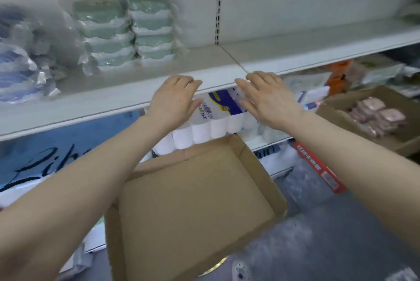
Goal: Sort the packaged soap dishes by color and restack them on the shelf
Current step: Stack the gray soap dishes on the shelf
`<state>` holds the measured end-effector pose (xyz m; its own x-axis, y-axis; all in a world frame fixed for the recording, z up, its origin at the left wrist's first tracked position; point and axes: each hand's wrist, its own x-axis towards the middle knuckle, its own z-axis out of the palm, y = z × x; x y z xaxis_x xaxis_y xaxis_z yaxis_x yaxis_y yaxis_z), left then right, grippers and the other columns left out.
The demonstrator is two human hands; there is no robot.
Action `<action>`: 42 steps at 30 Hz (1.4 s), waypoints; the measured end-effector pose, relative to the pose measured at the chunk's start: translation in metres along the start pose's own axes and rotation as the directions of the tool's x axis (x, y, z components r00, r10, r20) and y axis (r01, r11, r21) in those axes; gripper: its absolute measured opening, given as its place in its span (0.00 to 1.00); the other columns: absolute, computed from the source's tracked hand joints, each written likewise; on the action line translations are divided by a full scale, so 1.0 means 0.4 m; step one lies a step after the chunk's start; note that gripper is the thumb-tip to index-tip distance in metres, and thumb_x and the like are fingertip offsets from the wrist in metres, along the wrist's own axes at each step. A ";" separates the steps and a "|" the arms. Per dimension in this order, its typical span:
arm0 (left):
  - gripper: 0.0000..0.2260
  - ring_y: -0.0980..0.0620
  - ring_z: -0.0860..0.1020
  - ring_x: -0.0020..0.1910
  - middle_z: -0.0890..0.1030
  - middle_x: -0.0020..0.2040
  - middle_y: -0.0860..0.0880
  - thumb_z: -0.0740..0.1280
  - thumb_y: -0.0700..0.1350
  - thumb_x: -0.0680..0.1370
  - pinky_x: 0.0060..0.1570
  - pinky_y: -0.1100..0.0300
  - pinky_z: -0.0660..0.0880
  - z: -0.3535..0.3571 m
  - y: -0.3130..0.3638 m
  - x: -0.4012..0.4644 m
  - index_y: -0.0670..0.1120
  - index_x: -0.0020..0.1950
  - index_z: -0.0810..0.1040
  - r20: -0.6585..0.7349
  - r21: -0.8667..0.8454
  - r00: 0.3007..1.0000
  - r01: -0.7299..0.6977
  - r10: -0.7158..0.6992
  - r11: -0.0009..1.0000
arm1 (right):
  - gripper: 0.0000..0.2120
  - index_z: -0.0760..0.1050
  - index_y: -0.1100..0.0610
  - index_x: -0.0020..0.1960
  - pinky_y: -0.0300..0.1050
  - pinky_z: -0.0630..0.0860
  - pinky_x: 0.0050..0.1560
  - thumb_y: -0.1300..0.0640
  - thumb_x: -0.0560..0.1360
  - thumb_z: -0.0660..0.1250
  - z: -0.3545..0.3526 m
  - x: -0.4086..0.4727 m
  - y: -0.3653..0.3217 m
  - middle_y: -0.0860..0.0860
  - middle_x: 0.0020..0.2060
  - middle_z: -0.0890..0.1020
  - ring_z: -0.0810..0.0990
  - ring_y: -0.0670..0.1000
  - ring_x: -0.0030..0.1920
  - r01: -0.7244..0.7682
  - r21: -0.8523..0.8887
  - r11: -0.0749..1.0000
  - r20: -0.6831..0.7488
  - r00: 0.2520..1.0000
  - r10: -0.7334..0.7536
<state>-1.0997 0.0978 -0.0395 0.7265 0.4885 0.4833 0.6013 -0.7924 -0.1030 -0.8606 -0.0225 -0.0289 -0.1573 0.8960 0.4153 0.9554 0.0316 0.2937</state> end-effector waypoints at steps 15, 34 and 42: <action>0.19 0.40 0.77 0.54 0.80 0.56 0.42 0.65 0.52 0.78 0.57 0.50 0.71 0.237 0.551 0.170 0.41 0.63 0.77 0.032 -0.241 0.949 -0.297 0.313 0.924 | 0.25 0.70 0.57 0.70 0.55 0.67 0.60 0.44 0.78 0.58 0.058 -0.569 0.343 0.58 0.58 0.77 0.75 0.62 0.59 -0.336 -0.082 0.938 0.179 0.921 0.346; 0.20 0.40 0.75 0.59 0.78 0.61 0.42 0.63 0.53 0.78 0.59 0.47 0.74 0.646 1.192 0.601 0.44 0.66 0.75 0.258 -0.398 0.896 -0.241 0.361 0.885 | 0.27 0.71 0.59 0.69 0.59 0.73 0.58 0.49 0.74 0.70 0.289 -0.943 1.058 0.61 0.61 0.77 0.76 0.65 0.59 -0.450 -0.053 0.892 0.396 0.810 0.432; 0.19 0.41 0.77 0.56 0.78 0.59 0.42 0.69 0.50 0.76 0.55 0.51 0.75 0.885 1.270 0.774 0.43 0.64 0.76 0.371 -0.418 0.868 -0.162 0.331 0.894 | 0.27 0.75 0.62 0.65 0.57 0.78 0.52 0.52 0.70 0.75 0.523 -0.899 1.287 0.62 0.58 0.78 0.78 0.65 0.54 -0.424 0.029 0.905 0.557 0.758 0.338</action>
<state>-0.4516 -0.0241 -0.2500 0.9528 0.2971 0.0628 0.2805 -0.9403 0.1928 -0.2599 -0.2359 -0.2072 0.3429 0.9371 -0.0657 0.9386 -0.3389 0.0649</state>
